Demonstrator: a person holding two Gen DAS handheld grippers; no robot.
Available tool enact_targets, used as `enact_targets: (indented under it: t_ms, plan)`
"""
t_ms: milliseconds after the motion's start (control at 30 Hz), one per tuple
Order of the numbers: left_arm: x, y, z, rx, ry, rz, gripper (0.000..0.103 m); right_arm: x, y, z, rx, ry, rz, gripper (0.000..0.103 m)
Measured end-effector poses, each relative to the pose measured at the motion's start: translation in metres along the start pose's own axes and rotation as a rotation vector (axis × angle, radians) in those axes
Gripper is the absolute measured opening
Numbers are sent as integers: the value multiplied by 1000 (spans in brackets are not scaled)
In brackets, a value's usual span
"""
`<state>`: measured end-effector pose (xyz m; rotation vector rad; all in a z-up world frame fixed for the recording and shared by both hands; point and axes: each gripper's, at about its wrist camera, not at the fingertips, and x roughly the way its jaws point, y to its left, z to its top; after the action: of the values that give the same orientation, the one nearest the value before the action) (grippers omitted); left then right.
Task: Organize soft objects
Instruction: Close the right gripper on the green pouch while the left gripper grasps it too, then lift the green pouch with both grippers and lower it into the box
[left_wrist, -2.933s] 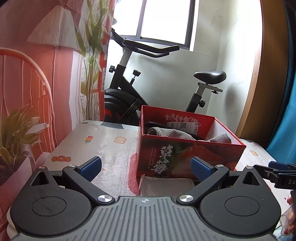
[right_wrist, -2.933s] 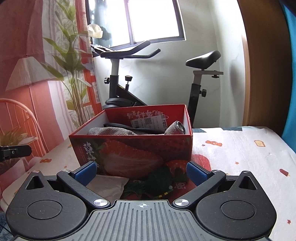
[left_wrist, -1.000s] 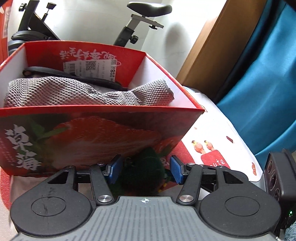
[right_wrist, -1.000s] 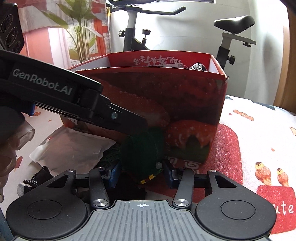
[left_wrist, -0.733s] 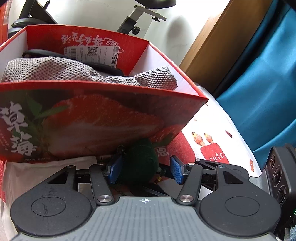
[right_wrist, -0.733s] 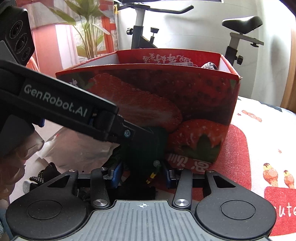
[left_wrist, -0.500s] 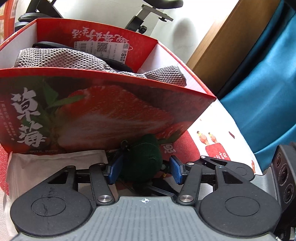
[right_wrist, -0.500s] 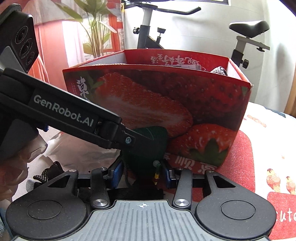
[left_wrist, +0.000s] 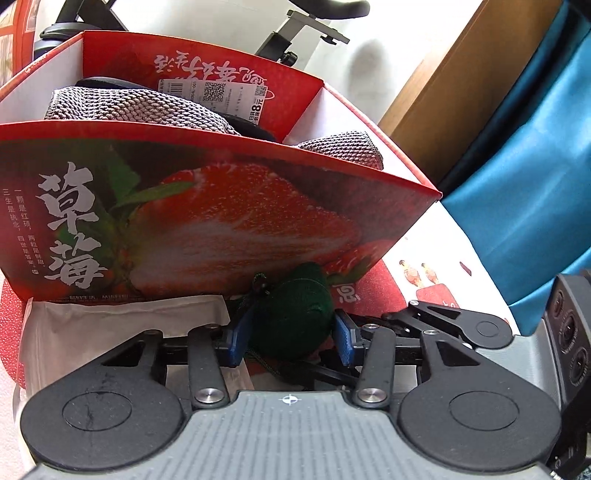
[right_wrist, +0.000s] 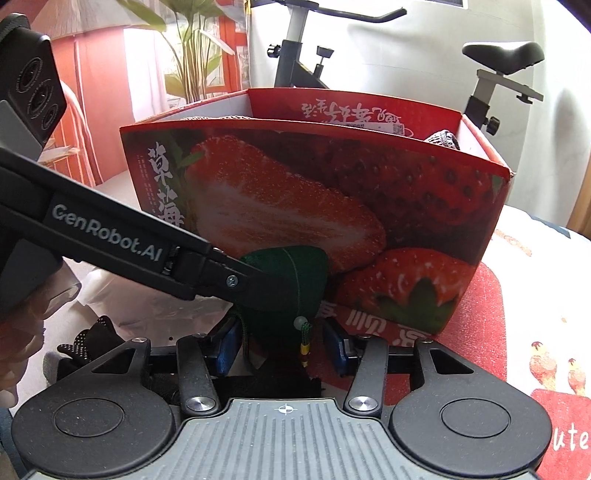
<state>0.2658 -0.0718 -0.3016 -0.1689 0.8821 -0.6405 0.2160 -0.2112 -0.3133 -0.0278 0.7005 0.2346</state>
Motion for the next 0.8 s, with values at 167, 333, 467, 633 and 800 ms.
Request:
enact_targets:
  t_ms: [167, 333, 467, 633, 800]
  plan:
    - [-6, -6, -1, 18, -15, 14, 46, 2, 5, 6, -11, -16, 11, 41]
    - [-27, -16, -2, 43, -67, 6, 45, -15, 9, 13, -15, -70, 17, 40]
    - [-50, -20, 3, 40, -116, -15, 45, -35, 14, 25, -48, -113, 17, 40]
    - [-88, -27, 13, 53, -198, -25, 45, -64, 25, 44, -105, -200, 16, 40]
    - [-121, -35, 24, 64, -254, -26, 45, -88, 39, 74, -162, -261, 22, 40]
